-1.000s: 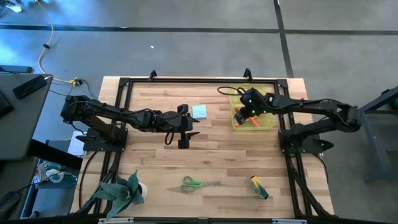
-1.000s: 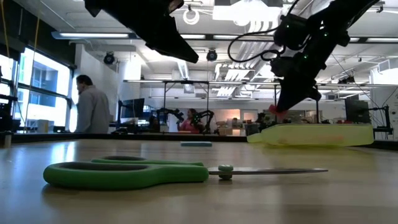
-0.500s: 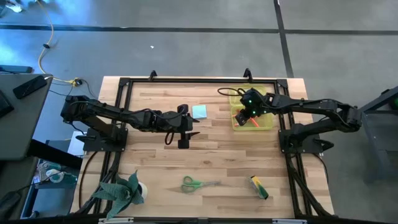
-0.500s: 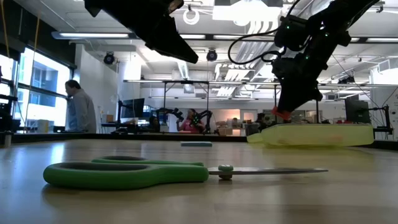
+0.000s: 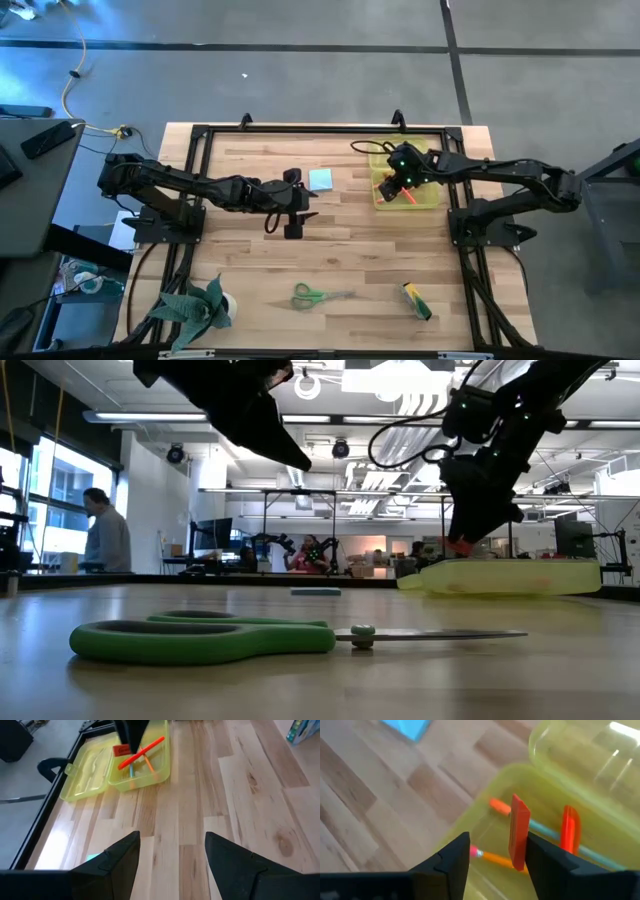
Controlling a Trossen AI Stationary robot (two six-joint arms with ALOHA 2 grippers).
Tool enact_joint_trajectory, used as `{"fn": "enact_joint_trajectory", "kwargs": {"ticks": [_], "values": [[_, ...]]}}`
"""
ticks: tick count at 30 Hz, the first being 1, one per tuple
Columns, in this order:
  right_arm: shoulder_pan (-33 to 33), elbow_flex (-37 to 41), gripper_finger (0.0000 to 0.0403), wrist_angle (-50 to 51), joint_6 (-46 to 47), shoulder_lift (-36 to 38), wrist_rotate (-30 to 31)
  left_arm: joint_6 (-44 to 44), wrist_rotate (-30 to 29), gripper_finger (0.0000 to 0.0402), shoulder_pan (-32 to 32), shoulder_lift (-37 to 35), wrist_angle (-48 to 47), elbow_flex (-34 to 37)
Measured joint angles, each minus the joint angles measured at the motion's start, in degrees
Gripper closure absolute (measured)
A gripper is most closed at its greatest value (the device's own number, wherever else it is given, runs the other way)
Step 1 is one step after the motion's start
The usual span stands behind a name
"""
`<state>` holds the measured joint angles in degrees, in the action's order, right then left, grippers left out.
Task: Pack school essentials
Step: Put the orange eraser into the yellow storage box
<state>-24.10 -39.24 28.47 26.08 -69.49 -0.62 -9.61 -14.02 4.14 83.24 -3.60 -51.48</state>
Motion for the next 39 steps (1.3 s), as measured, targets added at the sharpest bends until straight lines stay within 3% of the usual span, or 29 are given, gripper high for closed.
{"fn": "enact_joint_trajectory", "kwargs": {"ticks": [5, 11, 14, 17, 20, 23, 25, 28, 32, 39], "values": [[3.58, 0.00, 0.0231, 4.22, -2.14, 0.00, 4.91, 0.02, -0.33, 0.0188, 0.00, 0.00, 0.13, -0.01], [10.11, 0.00, 0.0231, 1.39, -11.32, 0.02, 16.09, 0.02, -0.33, 0.0188, 0.00, 0.00, 0.37, 0.00], [11.47, 0.00, 0.0231, 1.45, -14.39, 0.02, 17.64, 0.02, -0.33, 0.0188, 0.00, 0.00, 0.37, -0.01], [12.24, 0.00, 0.0231, 4.36, -11.73, 0.02, 23.89, 0.02, -0.33, 0.0188, 0.00, 0.00, 0.37, -0.01], [12.06, 0.00, 0.0231, 4.39, -11.06, 0.08, 18.56, 0.00, -0.33, 0.0188, 0.00, 0.00, 0.37, 0.00], [11.74, 0.00, 0.0231, 4.63, -6.39, 0.24, 20.26, 0.01, -0.31, 0.0188, 0.00, 0.00, 0.38, -0.01], [11.05, 0.00, 0.0231, 4.14, -5.67, 0.24, 16.89, 0.01, -0.31, 0.0188, 0.00, 0.00, 0.39, -0.01], [10.51, -0.06, 0.0231, 4.85, -0.31, 0.27, 20.13, 0.00, -0.29, 0.0188, 0.00, 0.00, 0.55, 0.01], [10.15, -0.02, 0.0231, 2.13, -3.56, 0.59, 14.51, 0.00, 1.05, 0.0188, 0.63, 0.00, 2.28, -0.01], [10.97, -0.02, 0.0231, 0.02, -15.02, 2.12, 14.09, -6.77, 9.10, 0.0188, 5.28, 4.73, 15.32, -0.01]]}}
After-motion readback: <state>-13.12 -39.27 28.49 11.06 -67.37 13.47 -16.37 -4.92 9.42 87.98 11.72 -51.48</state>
